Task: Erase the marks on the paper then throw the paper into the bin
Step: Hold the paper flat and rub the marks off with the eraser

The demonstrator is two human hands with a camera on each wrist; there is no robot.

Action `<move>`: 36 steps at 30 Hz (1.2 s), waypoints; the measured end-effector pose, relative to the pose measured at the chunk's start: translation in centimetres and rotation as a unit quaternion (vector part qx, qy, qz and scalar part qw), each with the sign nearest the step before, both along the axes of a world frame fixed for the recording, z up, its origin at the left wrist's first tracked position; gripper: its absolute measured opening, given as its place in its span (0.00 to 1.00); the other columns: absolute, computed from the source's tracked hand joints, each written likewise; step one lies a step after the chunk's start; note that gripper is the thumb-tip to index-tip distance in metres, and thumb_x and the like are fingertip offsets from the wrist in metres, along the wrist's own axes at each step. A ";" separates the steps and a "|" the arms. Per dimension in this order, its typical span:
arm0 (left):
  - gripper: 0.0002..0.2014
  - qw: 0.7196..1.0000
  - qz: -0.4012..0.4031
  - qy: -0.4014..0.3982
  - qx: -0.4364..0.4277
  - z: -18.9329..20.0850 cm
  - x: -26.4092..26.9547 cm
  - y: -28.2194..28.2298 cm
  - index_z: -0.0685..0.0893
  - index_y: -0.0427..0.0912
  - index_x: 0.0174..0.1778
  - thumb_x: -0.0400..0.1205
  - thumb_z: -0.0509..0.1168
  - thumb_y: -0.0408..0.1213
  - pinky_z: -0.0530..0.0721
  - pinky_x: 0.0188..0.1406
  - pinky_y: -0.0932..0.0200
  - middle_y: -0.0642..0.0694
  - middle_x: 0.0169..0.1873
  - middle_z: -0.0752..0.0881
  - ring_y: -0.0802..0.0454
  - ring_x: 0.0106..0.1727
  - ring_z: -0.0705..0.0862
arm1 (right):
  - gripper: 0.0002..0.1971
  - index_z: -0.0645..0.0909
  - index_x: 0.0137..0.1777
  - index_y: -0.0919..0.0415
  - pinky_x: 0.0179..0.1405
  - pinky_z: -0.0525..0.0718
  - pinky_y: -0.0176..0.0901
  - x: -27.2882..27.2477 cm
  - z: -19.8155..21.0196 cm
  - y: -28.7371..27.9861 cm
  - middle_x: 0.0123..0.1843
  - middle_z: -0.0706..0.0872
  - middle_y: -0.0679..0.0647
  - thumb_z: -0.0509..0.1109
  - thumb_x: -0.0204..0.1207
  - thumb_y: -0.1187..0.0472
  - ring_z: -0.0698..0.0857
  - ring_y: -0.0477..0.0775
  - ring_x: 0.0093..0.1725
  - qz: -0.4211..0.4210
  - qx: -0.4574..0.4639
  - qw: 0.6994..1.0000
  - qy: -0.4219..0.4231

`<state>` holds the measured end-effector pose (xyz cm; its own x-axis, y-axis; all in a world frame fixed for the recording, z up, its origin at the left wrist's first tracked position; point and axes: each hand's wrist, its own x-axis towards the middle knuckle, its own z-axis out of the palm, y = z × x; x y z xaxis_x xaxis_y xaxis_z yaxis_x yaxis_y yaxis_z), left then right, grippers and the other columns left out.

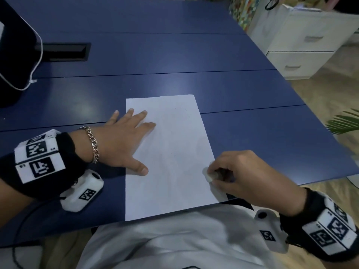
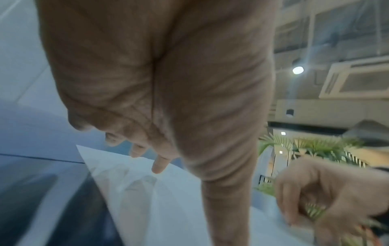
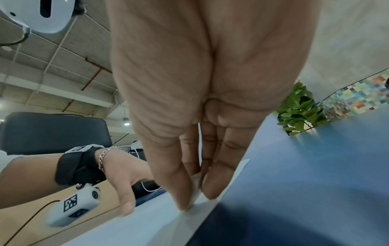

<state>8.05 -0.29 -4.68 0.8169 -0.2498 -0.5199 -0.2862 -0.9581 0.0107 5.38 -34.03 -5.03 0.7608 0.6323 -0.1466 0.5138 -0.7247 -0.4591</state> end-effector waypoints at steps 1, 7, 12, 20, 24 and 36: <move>0.66 1.000 -0.005 0.007 -0.026 0.3 0.0 -0.6 0.37 0.56 0.92 0.69 0.66 0.82 0.35 0.90 0.33 0.47 0.91 0.30 0.38 0.91 0.30 | 0.01 0.88 0.48 0.44 0.43 0.83 0.32 0.4 0.3 0.0 0.42 0.85 0.36 0.77 0.80 0.53 0.85 0.40 0.45 0.003 -0.005 1.000 -0.001; 0.66 0.994 -0.041 0.000 -0.098 0.1 0.9 -5.9 0.36 0.56 0.93 0.70 0.65 0.83 0.37 0.91 0.35 0.50 0.90 0.27 0.40 0.92 0.30 | 0.05 0.92 0.53 0.47 0.49 0.89 0.40 6.0 2.3 0.5 0.46 0.91 0.38 0.78 0.79 0.53 0.89 0.40 0.44 -0.022 -0.016 0.998 -0.058; 0.73 0.997 -0.028 0.010 -0.077 -1.6 2.9 -8.0 0.29 0.62 0.90 0.61 0.67 0.87 0.37 0.88 0.25 0.54 0.90 0.26 0.35 0.91 0.30 | 0.05 0.93 0.53 0.48 0.48 0.87 0.36 9.3 1.8 3.0 0.43 0.92 0.39 0.79 0.79 0.55 0.89 0.39 0.42 0.011 -0.031 0.997 -0.065; 0.76 0.999 -0.026 0.021 -0.036 -2.7 3.1 -8.3 0.24 0.66 0.87 0.55 0.65 0.90 0.38 0.85 0.18 0.53 0.88 0.22 0.31 0.89 0.26 | 0.06 0.93 0.51 0.50 0.42 0.86 0.36 8.3 0.7 3.9 0.42 0.92 0.43 0.76 0.78 0.57 0.87 0.44 0.39 0.083 -0.061 0.993 -0.049; 0.77 0.999 -0.027 0.014 -0.029 -2.9 3.2 -8.5 0.23 0.68 0.86 0.53 0.65 0.92 0.40 0.84 0.17 0.53 0.88 0.22 0.30 0.89 0.26 | 0.07 0.94 0.53 0.46 0.40 0.79 0.24 8.9 1.0 3.9 0.42 0.90 0.37 0.78 0.78 0.51 0.85 0.34 0.38 0.110 -0.059 0.992 -0.020; 0.76 0.999 -0.025 0.020 -0.022 -2.7 3.3 -8.6 0.23 0.71 0.85 0.52 0.66 0.91 0.43 0.83 0.14 0.52 0.88 0.22 0.29 0.89 0.28 | 0.06 0.94 0.51 0.48 0.37 0.80 0.29 9.4 1.3 3.8 0.38 0.91 0.42 0.78 0.75 0.55 0.86 0.41 0.35 0.080 -0.062 0.994 -0.050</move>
